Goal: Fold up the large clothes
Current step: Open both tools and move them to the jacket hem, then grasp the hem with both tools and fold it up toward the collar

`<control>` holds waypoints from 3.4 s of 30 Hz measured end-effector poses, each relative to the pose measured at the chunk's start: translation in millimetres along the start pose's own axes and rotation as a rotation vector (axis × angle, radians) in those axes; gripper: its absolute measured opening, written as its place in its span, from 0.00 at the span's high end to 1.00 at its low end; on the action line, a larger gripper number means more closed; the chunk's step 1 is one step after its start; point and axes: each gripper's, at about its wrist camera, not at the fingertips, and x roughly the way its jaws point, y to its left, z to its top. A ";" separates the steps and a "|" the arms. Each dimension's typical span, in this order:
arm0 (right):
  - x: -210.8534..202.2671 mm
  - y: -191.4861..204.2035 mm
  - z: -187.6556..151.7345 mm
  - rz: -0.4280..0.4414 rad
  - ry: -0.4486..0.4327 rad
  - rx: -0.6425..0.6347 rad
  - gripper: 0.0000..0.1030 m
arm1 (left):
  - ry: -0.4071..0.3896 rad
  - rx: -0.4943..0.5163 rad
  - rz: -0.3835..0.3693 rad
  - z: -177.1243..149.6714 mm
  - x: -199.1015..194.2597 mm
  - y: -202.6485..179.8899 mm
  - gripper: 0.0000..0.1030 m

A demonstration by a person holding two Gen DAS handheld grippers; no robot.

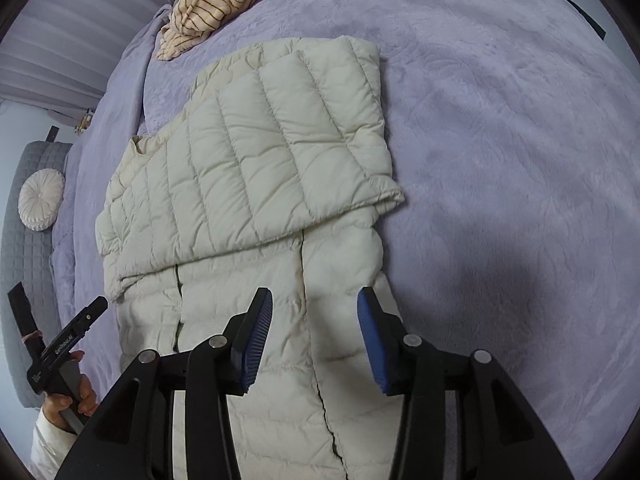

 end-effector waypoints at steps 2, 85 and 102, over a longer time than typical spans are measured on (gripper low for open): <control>-4.3 2.1 -9.6 0.003 0.003 0.000 0.45 | 0.012 -0.009 0.001 -8.1 -5.3 3.9 0.00; -39.7 41.6 98.1 0.699 0.004 0.195 0.88 | 0.047 -0.191 -0.625 117.2 3.0 66.2 0.89; 63.6 35.5 167.6 0.596 0.024 0.176 0.60 | 0.105 -0.096 -0.388 132.6 54.4 57.6 0.46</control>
